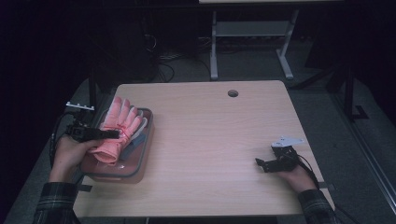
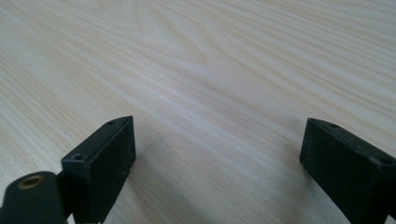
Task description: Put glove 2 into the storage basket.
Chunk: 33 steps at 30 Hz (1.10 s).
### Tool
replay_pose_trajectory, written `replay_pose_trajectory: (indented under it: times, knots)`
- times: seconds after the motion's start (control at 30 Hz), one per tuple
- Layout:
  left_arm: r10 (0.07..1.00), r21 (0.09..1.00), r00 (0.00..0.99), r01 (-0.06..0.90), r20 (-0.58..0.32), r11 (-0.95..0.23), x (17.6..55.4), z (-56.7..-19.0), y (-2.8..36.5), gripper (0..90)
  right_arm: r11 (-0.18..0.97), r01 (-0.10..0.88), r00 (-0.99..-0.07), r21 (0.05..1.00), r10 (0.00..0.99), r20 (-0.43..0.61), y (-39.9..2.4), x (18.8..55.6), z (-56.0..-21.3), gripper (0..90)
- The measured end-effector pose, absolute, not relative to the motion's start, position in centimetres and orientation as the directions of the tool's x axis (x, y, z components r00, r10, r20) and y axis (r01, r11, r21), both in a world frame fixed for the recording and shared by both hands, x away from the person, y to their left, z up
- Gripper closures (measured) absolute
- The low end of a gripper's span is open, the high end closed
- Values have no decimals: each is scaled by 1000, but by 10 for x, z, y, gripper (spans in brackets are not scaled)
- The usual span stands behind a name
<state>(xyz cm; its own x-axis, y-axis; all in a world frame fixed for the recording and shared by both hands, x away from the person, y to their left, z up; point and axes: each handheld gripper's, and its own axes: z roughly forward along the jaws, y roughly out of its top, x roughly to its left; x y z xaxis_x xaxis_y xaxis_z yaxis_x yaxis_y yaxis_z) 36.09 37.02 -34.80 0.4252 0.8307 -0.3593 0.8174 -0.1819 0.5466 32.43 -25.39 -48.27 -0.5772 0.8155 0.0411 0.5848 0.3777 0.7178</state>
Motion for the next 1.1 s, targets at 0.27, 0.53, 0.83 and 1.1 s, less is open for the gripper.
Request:
replay_pose_trajectory:
  times: [0.27, 0.53, 0.83, 1.1]
  knots:
    - [838, 488, 394, 854, -379, -181, 369, -376, 365, 623, 380, 581, -579, 720, 814, 37, -254, 325, -483, 102]
    - [847, 447, 369, 876, -382, -180, 374, -399, 363, 609, 380, 581, -579, 719, 815, 37, -254, 324, -483, 102]
    - [856, 458, 396, 861, -332, -221, 375, -395, 360, 414, 381, 580, -580, 720, 814, 36, -254, 325, -483, 102]
    - [878, 508, 403, 829, -257, -232, 376, -380, 364, 169, 381, 580, -579, 720, 814, 36, -254, 325, -483, 102]
